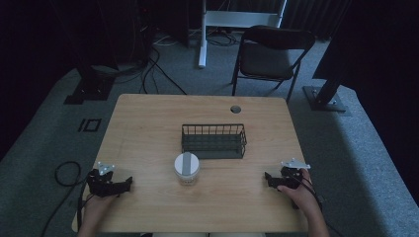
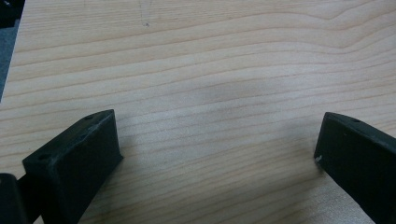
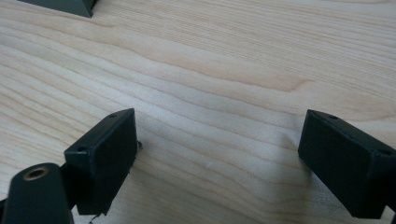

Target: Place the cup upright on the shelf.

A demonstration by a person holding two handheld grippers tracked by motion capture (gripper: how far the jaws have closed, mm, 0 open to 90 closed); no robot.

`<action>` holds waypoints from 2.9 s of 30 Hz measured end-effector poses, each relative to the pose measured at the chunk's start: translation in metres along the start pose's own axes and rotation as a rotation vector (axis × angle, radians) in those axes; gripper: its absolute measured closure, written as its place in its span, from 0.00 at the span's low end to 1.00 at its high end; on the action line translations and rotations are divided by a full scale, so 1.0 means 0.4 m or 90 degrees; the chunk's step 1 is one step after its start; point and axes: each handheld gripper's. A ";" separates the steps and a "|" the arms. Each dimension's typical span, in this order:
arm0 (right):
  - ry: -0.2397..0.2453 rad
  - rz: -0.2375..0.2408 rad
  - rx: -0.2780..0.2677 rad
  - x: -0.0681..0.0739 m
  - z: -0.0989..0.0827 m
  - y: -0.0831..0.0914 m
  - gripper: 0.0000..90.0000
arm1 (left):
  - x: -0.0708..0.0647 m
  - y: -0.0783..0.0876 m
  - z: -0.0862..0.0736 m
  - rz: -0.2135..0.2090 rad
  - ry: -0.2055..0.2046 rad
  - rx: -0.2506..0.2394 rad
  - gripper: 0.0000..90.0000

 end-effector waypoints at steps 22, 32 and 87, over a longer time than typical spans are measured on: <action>-0.002 -0.002 0.000 0.004 0.000 0.000 0.12 | 0.003 0.000 -0.001 -0.001 -0.001 -0.001 0.00; 0.018 0.015 0.003 0.033 0.011 -0.005 0.13 | 0.004 0.000 -0.001 -0.003 -0.002 -0.002 0.00; 0.220 0.238 -0.085 0.388 0.129 -0.026 0.15 | 0.003 0.000 -0.001 -0.003 -0.002 -0.002 0.00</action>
Point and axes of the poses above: each handheld gripper's, and its own axes: y roughly backward along the jaws, z roughly out of its top, x roughly to its left, and after that the axes turned 12 degrees about x, right-handed
